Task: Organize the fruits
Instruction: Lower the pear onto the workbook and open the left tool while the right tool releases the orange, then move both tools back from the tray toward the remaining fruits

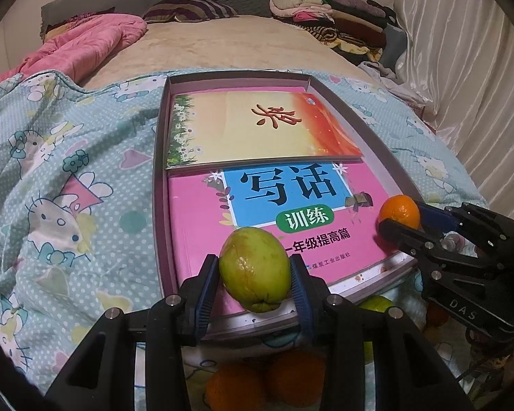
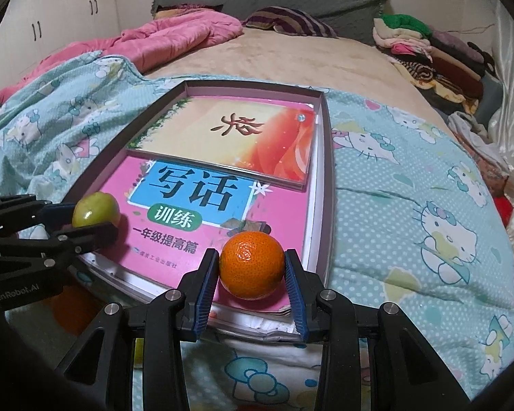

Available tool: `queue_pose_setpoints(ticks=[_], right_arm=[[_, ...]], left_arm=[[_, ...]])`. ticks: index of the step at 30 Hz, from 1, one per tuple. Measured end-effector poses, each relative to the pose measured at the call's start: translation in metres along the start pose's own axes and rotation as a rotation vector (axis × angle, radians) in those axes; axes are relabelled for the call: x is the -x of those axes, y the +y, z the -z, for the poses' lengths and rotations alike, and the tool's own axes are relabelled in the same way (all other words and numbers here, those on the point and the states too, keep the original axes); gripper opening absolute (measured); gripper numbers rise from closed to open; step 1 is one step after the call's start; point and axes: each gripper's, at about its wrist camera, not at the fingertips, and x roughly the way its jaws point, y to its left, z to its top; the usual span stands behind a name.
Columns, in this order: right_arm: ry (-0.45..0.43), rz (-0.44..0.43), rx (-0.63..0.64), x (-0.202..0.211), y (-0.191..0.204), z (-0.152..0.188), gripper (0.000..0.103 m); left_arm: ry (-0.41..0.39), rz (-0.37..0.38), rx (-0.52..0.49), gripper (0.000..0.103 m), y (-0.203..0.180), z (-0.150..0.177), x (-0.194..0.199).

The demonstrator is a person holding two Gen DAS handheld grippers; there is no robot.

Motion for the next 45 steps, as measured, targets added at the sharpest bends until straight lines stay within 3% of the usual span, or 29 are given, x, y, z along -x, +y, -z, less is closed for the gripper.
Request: queue_pose_setpoints(ticks=[12, 23, 37, 45], right_arm=[[-0.011, -0.007, 0.005, 0.001, 0.001, 0.005, 0.045], [-0.117, -0.020, -0.023, 0.033, -0.009, 0.013, 0.055], [-0.191, -0.014, -0.081, 0.065, -0.028, 0.017, 0.062], [-0.224, -0.015, -0.083, 0.076, -0.027, 0.016, 0.063]], left_arm=[[0.002, 0.008, -0.003, 0.042, 0.002, 0.000, 0.000], [-0.002, 0.001, -0.002, 0.042, 0.002, 0.000, 0.003], [-0.107, 0.003, 0.044, 0.075, 0.011, -0.008, 0.046], [-0.174, -0.014, 0.031, 0.081, 0.013, -0.006, 0.074]])
